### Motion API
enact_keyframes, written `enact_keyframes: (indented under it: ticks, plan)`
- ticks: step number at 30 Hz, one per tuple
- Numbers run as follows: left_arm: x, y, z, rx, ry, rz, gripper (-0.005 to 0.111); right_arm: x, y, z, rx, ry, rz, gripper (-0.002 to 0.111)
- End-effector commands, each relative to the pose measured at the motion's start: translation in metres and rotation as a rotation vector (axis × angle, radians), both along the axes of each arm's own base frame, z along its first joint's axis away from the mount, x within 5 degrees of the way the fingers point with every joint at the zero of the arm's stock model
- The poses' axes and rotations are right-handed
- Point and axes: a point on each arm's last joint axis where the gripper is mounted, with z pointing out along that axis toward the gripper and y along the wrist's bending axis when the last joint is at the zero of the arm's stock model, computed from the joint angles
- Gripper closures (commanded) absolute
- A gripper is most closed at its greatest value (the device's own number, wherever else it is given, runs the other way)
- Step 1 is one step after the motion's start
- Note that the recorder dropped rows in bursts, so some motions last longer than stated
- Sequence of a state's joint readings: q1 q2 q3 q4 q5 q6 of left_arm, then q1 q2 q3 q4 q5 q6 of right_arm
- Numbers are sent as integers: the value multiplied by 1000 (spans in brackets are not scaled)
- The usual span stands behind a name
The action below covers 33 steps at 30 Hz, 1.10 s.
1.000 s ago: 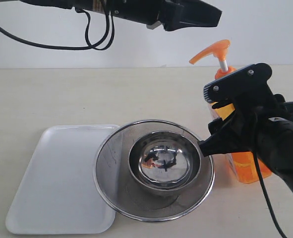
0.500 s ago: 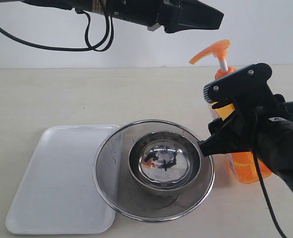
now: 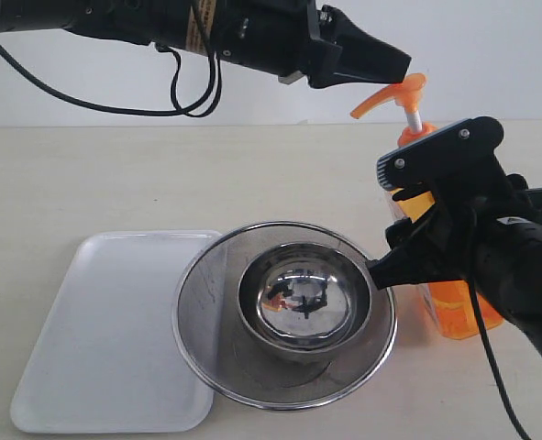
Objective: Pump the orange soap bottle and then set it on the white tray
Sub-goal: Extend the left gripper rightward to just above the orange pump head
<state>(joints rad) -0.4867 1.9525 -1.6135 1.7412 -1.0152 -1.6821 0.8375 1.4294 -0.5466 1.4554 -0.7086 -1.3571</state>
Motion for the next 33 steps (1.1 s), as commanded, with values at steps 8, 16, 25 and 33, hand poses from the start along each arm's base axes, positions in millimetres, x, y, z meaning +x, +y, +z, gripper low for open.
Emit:
enact_keyframes:
  ticks: [8, 16, 25, 33]
  plan:
    - [-12, -19, 0, 5, -43, -43, 102, 2, -1, 2, -14, -18, -8, 109]
    - [-11, -20, -1, 9, -46, -20, 102, 2, -1, 2, -14, -18, -8, 109]
    - [-10, -18, 4, 7, -62, 7, 102, 2, -1, 2, -14, -18, -8, 109]
    - [-9, -18, 4, 8, -64, 15, 102, 2, -1, 2, -14, -18, -8, 109]
